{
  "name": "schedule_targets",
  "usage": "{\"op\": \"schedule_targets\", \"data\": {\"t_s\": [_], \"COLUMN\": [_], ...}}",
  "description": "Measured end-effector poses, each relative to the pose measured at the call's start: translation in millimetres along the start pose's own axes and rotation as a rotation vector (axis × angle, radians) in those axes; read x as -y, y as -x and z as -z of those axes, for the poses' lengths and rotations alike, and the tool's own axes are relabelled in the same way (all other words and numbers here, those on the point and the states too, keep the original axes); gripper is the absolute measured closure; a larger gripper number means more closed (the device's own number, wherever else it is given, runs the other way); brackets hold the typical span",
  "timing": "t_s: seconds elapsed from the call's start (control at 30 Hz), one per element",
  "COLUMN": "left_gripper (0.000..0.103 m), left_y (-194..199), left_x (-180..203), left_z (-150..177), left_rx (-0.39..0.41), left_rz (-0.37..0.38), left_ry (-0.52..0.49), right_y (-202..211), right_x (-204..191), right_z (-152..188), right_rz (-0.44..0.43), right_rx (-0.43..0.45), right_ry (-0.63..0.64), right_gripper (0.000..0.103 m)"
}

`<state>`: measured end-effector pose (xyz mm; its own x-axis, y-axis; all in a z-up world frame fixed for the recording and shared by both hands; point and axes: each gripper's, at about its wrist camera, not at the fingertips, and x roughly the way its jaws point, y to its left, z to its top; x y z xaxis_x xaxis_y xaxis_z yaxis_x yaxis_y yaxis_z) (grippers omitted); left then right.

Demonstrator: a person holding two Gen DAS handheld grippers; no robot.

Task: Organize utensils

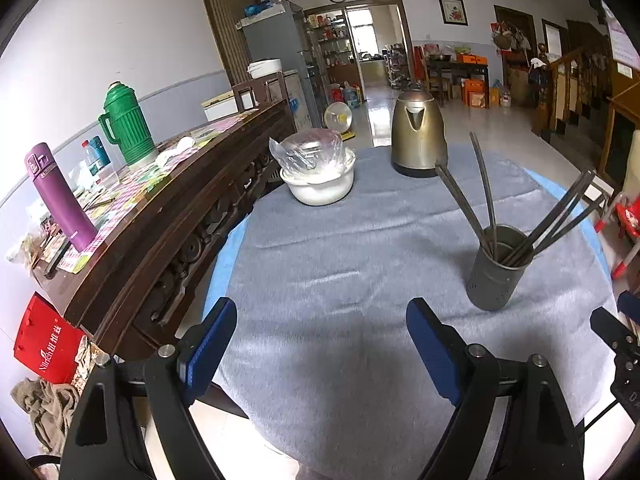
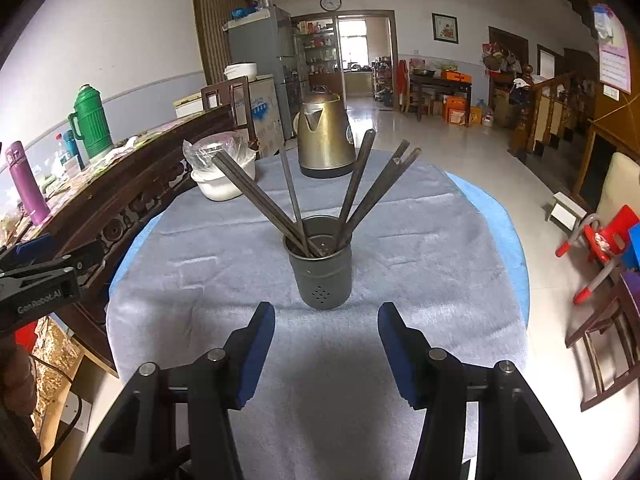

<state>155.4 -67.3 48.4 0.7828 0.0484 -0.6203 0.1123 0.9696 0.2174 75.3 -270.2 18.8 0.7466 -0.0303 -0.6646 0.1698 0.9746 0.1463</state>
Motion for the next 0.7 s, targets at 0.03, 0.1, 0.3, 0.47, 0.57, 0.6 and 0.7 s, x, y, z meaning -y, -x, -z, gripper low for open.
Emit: {"op": "schedule_targets", "data": {"t_s": [0.03,0.1,0.3,0.47,0.57,0.6,0.7], "left_gripper": [0.016,0.016,0.016,0.016,0.016,0.016,0.016], "left_y": [-1,-4,-13,-17,-18,-18,-19], "left_x": [0,-1,-5,-10,-12,-12,-14], "left_z": [-1,-3,-7,-9,-9,-9,-10], "left_rx": [0.0,-0.001,-0.015,-0.018,-0.017,-0.016,-0.015], "left_rz": [0.0,0.003,0.014,0.025,0.029,0.03,0.032], "left_ry": [0.002,0.008,0.025,0.039,0.04,0.04,0.044], "right_y": [-1,-4,-13,-16,-18,-19,-21], "right_x": [0,-1,-8,-15,-21,-22,-25], "right_z": [-1,-3,-11,-17,-19,-19,-19], "right_rz": [-0.001,-0.003,-0.002,-0.004,-0.008,-0.009,-0.009], "right_rx": [-0.003,-0.008,-0.017,-0.011,-0.011,-0.011,-0.011], "right_ry": [-0.003,-0.001,0.007,0.014,0.019,0.019,0.018], "right_gripper": [0.045,0.045,0.045,0.045,0.045,0.045,0.045]}}
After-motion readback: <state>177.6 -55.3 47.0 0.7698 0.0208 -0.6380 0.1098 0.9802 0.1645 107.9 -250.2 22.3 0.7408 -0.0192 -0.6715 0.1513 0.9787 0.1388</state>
